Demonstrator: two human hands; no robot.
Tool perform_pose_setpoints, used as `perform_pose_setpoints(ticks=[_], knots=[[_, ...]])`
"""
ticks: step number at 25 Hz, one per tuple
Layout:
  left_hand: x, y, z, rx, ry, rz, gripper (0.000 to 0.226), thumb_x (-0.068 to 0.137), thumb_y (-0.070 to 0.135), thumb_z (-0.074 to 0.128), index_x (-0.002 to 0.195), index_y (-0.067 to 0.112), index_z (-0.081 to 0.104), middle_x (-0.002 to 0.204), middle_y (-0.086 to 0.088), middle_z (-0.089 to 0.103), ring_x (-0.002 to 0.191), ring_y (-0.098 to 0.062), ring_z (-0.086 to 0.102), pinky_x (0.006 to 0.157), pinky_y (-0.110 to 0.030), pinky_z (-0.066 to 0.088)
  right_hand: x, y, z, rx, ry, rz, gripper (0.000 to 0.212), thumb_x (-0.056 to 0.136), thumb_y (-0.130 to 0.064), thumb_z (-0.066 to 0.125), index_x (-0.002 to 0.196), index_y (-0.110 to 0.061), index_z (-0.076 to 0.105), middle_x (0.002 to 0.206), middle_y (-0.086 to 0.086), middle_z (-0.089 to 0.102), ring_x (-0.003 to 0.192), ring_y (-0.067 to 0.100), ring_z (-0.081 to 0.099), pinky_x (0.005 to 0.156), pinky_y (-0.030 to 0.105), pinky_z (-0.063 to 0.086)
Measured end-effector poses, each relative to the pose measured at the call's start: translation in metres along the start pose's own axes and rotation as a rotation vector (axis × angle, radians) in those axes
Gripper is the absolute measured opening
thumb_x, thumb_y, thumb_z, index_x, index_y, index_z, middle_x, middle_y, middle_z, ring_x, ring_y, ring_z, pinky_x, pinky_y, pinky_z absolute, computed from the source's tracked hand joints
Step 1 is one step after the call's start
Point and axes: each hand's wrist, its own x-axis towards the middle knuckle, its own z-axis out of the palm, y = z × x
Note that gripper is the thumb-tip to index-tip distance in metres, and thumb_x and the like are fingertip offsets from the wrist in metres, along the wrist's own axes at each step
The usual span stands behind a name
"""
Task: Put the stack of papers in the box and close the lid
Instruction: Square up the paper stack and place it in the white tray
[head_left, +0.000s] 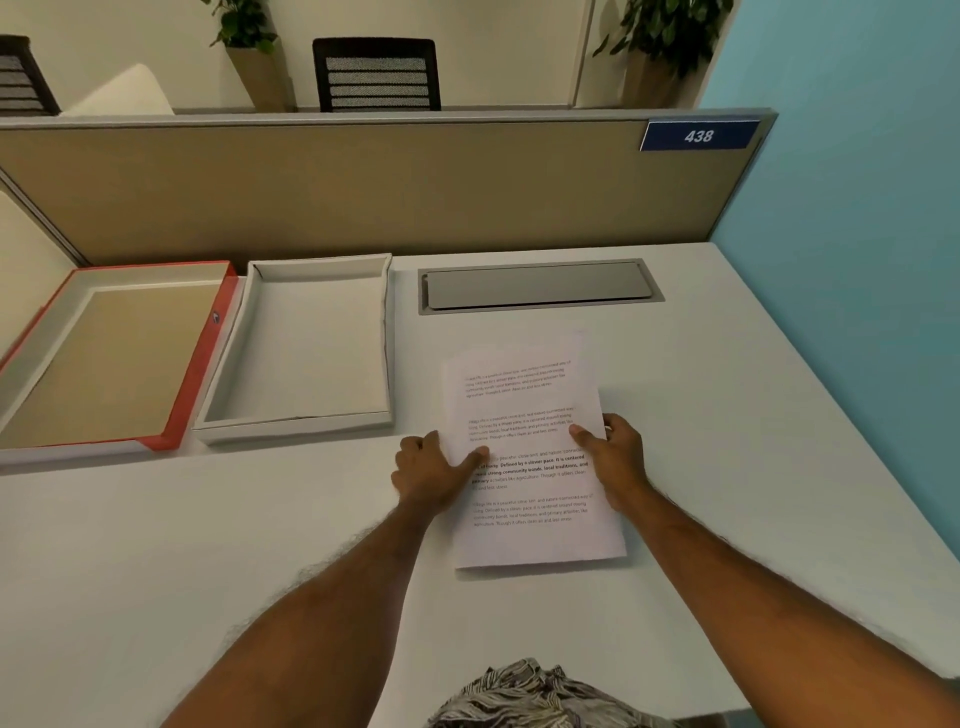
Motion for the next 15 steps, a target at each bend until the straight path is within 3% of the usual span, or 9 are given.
perform_pose_setpoints(ticks=[3,5,7,12,15], knots=[[0.003,0.009,-0.004,-0.212,-0.101,-0.019,0.083,0.069,0.066,0.071,0.127,0.011,0.052,0.131,-0.011,0.054,0.12,-0.031,0.054,0.102,-0.049,0.046,-0.001,-0.003,-0.004,0.031,-0.009,-0.029,0.026,0.085,-0.009,0.072,0.109,-0.005,0.064,0.11,0.018,0.072,0.091,0.034,0.072,0.082,0.05,0.06],[0.001,0.014,-0.006,-0.545,-0.174,-0.022,0.072,0.074,0.043,0.08,0.126,0.005,0.048,0.129,-0.014,0.059,0.114,-0.032,0.06,0.098,-0.05,0.052,-0.001,-0.005,-0.005,0.041,-0.008,-0.035,0.026,0.085,-0.01,0.071,0.109,-0.005,0.064,0.11,0.018,0.072,0.091,0.035,0.072,0.083,0.052,0.06],[-0.005,0.02,-0.011,-0.728,-0.205,-0.003,0.064,0.08,0.028,0.078,0.126,0.005,0.038,0.13,-0.015,0.056,0.112,-0.033,0.062,0.096,-0.052,0.053,0.001,-0.006,-0.005,0.05,-0.002,-0.036,0.029,0.085,-0.01,0.071,0.112,0.0,0.064,0.111,0.02,0.072,0.093,0.037,0.071,0.085,0.054,0.059],[-0.012,0.035,-0.026,-0.743,-0.059,0.18,0.05,0.087,0.023,0.071,0.118,0.014,0.033,0.122,-0.011,0.055,0.104,-0.027,0.064,0.083,-0.039,0.059,0.002,-0.022,-0.005,0.057,0.018,-0.083,0.032,0.085,-0.01,0.071,0.114,0.0,0.063,0.111,0.018,0.071,0.094,0.035,0.071,0.085,0.05,0.059],[-0.015,0.044,-0.038,-0.747,0.048,0.295,0.049,0.087,0.025,0.07,0.118,0.019,0.033,0.115,-0.002,0.056,0.098,-0.019,0.065,0.066,-0.022,0.058,0.004,-0.044,-0.01,-0.012,0.006,-0.198,0.032,0.085,-0.015,0.073,0.114,-0.007,0.061,0.106,0.009,0.071,0.086,0.023,0.072,0.071,0.034,0.06]])
